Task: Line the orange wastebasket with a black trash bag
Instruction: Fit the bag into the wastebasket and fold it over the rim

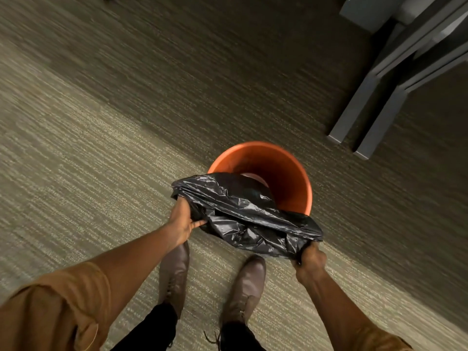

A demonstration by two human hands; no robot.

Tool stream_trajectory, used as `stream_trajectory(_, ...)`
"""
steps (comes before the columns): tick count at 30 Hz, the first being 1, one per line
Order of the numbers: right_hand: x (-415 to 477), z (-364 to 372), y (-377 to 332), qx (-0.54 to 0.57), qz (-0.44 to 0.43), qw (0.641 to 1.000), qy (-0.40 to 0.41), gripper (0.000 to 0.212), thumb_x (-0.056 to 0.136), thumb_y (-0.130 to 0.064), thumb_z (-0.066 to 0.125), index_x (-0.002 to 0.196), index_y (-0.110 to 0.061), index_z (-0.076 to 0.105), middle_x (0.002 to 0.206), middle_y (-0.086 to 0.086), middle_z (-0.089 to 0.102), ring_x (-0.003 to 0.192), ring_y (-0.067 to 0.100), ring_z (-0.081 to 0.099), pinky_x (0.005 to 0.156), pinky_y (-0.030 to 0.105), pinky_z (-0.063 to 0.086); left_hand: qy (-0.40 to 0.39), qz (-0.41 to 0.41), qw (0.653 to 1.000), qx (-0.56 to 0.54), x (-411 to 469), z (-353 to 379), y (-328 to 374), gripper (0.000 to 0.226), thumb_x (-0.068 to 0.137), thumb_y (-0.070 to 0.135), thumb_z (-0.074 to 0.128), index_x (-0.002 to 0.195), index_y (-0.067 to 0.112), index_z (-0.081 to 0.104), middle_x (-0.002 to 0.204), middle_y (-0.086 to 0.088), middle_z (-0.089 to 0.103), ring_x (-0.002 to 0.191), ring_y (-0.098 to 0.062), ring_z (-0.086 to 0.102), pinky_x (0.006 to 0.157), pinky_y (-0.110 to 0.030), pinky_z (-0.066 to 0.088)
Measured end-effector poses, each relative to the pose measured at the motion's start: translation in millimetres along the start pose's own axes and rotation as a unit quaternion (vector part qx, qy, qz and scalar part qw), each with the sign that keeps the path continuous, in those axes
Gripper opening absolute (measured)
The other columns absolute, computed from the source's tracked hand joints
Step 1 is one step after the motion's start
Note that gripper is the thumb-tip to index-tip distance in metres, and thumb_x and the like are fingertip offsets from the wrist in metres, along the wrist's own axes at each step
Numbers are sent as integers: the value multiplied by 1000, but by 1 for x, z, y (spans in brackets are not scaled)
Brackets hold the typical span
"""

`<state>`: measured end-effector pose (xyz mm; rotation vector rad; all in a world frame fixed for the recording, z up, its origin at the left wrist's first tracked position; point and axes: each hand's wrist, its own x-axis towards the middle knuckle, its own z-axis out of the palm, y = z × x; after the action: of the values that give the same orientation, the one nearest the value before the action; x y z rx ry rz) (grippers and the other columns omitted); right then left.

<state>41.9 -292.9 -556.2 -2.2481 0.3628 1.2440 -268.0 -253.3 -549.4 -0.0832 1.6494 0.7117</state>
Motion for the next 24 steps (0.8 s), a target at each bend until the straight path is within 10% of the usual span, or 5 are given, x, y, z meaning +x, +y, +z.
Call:
stream_trajectory(9, 25, 7, -52, -21, -64, 997, -32, 15, 105, -18, 68, 92, -16, 59, 61, 1, 55, 52, 15, 50, 41, 21, 39, 19, 75, 991, 108, 8, 12, 34, 36, 114, 25, 36, 109, 12, 69, 111, -9, 78, 100, -27, 73, 79, -40, 62)
stream_trajectory(13, 30, 10, -83, -89, -102, 991, -7, 15, 99, -2, 70, 86, -9, 65, 72, 5, 59, 55, 15, 49, 41, 27, 38, 78, 130, 971, 187, 13, 21, 58, 26, 112, 12, 49, 94, 9, 67, 101, -19, 73, 91, -29, 65, 93, -54, 65)
stream_trajectory(18, 36, 23, -112, -51, -80, 993, -71, 26, 101, 12, 64, 84, -6, 72, 99, 11, 73, 60, 13, 68, 38, 16, 51, 154, 195, 900, 358, 19, 40, 89, 9, 100, 6, 69, 92, 5, 71, 86, -8, 70, 64, -17, 59, 50, -27, 44)
stream_trajectory(24, 38, 27, -125, -2, -37, 997, -73, 23, 97, 11, 70, 79, -3, 71, 97, 14, 75, 66, 21, 74, 40, 20, 56, 167, 111, 949, 244, 28, 54, 106, 6, 98, -5, 69, 93, -2, 71, 94, -14, 75, 70, -21, 71, 44, -25, 50)
